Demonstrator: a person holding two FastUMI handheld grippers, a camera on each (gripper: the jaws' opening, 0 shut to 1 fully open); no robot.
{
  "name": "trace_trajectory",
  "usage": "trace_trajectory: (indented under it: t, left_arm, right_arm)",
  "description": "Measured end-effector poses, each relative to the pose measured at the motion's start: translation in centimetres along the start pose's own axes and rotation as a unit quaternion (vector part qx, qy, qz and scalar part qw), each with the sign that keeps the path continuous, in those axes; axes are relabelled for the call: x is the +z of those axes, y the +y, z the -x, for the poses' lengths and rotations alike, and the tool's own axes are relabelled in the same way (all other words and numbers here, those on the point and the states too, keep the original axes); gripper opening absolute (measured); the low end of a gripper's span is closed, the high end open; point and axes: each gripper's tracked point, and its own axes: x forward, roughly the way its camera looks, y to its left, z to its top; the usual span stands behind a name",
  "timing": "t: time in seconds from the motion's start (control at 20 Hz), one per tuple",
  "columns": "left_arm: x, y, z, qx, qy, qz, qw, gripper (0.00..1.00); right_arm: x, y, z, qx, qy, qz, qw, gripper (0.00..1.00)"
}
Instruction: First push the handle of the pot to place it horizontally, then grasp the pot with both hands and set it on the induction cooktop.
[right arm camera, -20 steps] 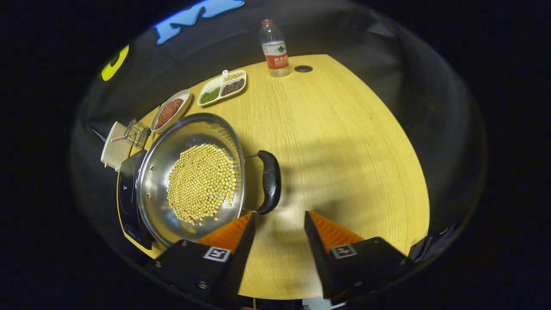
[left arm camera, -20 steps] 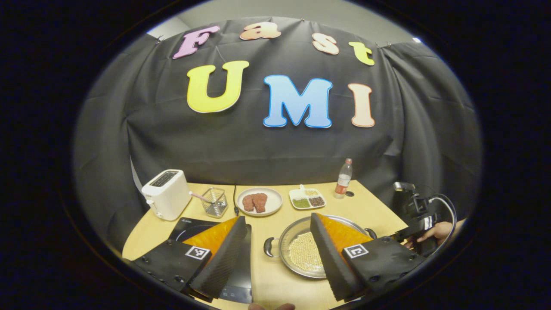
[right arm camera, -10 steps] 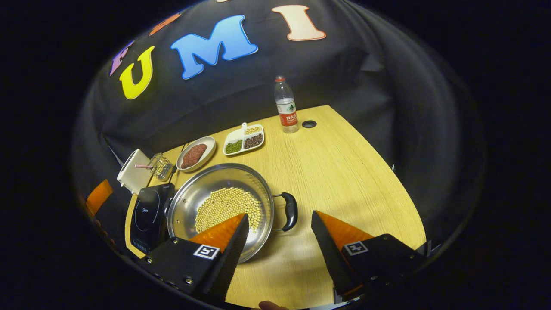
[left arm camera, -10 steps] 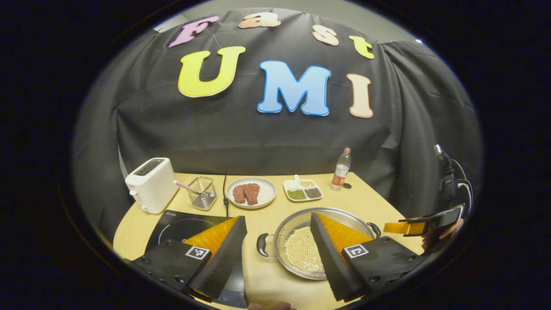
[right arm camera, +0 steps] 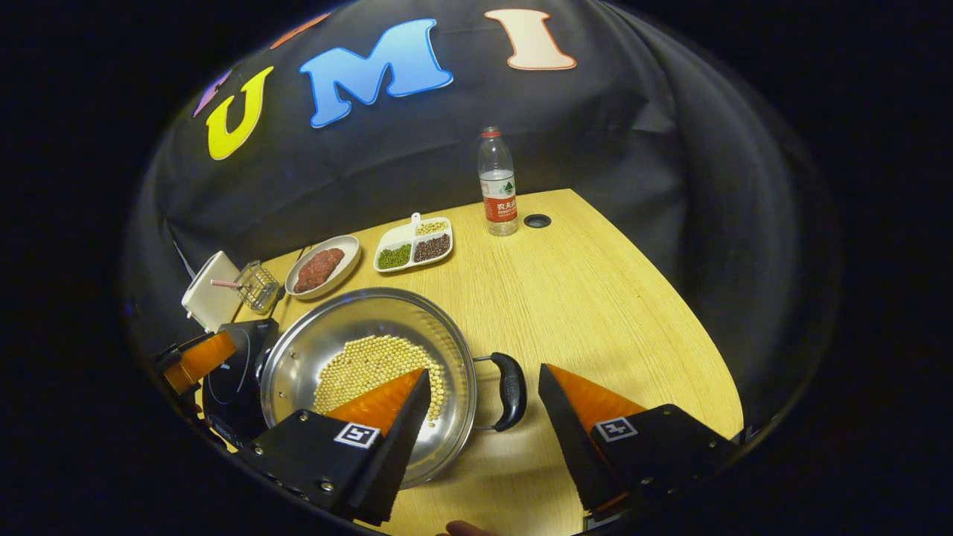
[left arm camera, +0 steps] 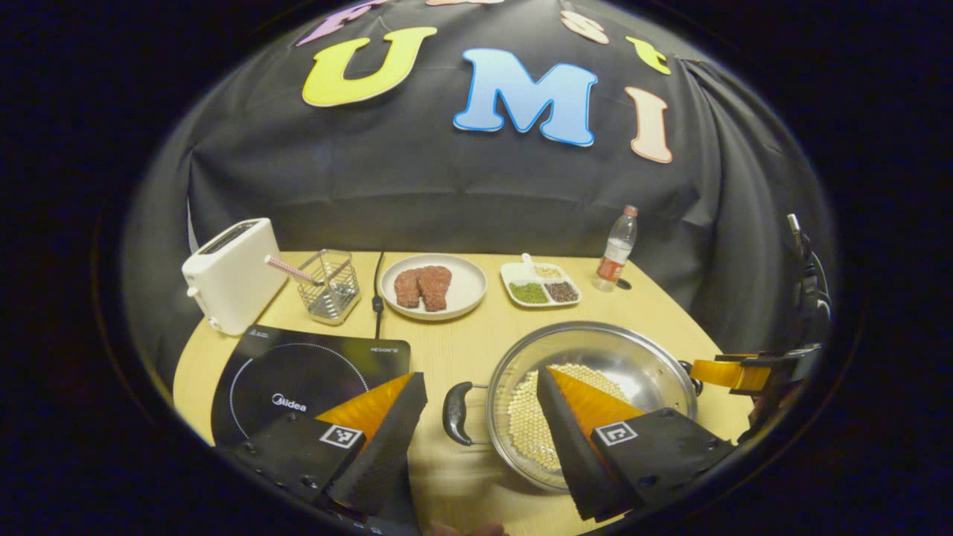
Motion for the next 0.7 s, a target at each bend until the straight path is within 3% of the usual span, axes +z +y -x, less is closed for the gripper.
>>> trace_trajectory:
  t: [0.2,0.7]
  left_arm:
    - [-2.1,1.3,-3.2,0.006,0.033,0.008,0.999,0.99]
    - [-4.9,1.6,-5.7,-0.002,0.077,-0.022,0.997,0.98]
  right_arm:
    - [-0.9,0.3,-2.2,-0.011,0.013,-0.002,1.0,0.89]
    - [-3.4,0.0,-5.0,-0.022,0.048,-0.013,0.999,0.89]
